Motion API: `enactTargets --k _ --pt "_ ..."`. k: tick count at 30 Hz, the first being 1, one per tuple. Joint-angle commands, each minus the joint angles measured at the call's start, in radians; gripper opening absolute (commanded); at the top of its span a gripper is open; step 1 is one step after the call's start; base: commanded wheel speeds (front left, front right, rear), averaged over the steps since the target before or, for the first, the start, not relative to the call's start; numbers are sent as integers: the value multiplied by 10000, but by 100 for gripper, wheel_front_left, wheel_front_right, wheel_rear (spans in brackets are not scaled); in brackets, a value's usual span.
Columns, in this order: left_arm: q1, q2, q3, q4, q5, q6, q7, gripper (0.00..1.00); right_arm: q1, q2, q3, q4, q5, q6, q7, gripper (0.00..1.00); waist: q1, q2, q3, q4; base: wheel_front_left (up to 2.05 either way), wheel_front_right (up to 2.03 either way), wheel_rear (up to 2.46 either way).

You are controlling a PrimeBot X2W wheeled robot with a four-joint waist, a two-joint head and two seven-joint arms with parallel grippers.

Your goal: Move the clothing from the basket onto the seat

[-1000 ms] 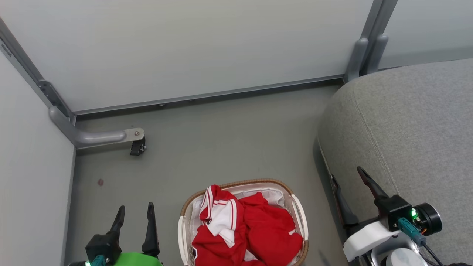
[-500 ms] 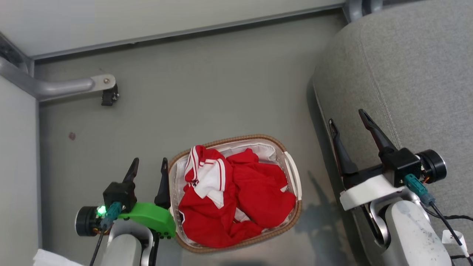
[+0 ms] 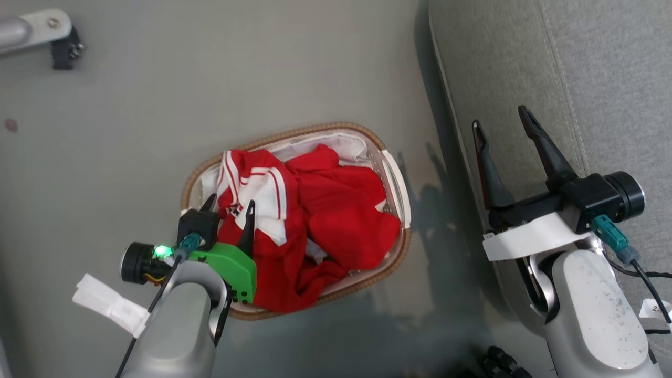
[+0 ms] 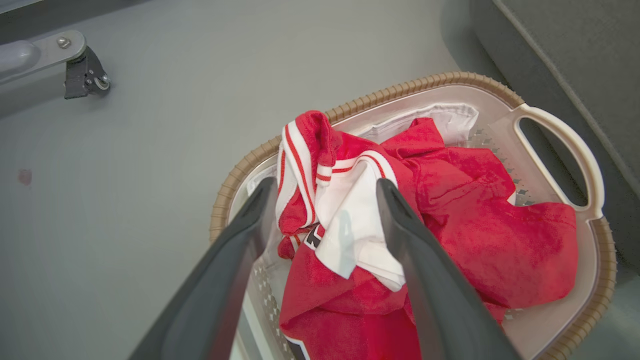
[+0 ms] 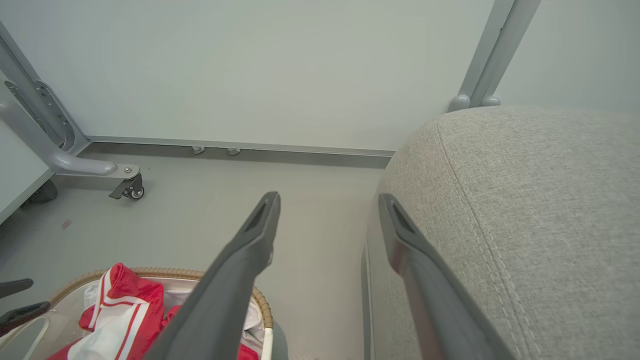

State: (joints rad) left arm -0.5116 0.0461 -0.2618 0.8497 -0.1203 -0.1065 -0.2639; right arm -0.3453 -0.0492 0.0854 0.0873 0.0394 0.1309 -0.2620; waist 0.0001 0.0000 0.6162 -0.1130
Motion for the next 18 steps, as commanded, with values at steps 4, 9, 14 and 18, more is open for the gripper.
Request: enactTargets --k 4,9,14,18 --pt "-826 84 -305 761 166 -80 -10 100 -318 -22 129 -223 187 -3 -46 100 -1 0 1417 -784 0 0 0" --pt "-1517 133 -392 1647 244 30 -10 100 -509 -24 256 -435 341 -3 -44 100 -1 0 1901 -915 0 0 0" --pt "-2064 183 -436 2442 278 236 10 100 -635 -22 416 -502 492 -3 -44 100 -1 0 2226 -1002 0 0 0" --pt "-2404 225 -414 2909 186 378 5 100 -686 -24 538 -540 600 -3 -44 100 -1 0 2376 -1090 0 0 0"
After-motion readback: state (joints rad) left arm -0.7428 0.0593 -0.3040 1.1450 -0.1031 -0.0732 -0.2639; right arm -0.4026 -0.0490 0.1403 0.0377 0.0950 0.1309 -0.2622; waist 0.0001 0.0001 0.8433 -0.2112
